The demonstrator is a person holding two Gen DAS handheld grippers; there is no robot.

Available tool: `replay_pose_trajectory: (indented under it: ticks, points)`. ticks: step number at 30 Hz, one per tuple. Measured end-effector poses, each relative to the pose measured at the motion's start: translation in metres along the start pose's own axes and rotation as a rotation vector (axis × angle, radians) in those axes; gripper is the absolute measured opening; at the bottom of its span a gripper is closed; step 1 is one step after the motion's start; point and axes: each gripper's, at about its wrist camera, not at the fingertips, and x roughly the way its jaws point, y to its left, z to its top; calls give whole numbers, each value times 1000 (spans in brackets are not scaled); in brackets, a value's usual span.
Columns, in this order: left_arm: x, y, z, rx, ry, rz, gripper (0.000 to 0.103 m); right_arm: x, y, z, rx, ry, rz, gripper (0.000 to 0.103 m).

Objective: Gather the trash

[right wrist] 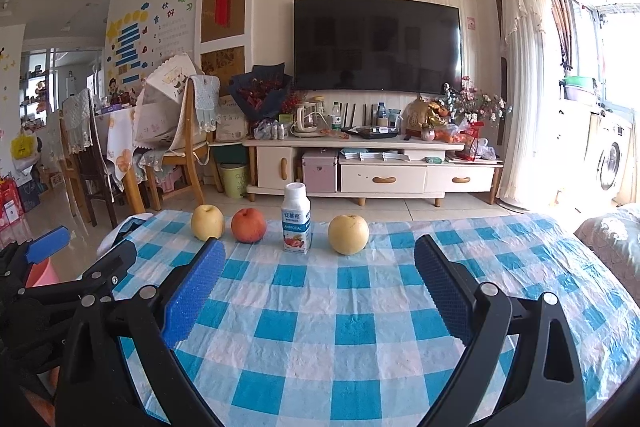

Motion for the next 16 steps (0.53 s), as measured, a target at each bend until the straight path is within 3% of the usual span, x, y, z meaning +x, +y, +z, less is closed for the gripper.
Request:
replay_pose_trajectory:
  ticks: [3,6,12,16]
  points:
    - [20,-1,-10,-6,52,-7,99,12,0,-7,-7,41,3,94]
    - [55,-1,-29,-16,155,-3,99,33,-2,-19,7,124,20,94]
    - [133,-1,-77,-48,426,6,99,106,-9,-60,71,402,2,94]
    - [159,-4,-101,-45,504,32,99,143,-18,-94,89,542,-62,94]
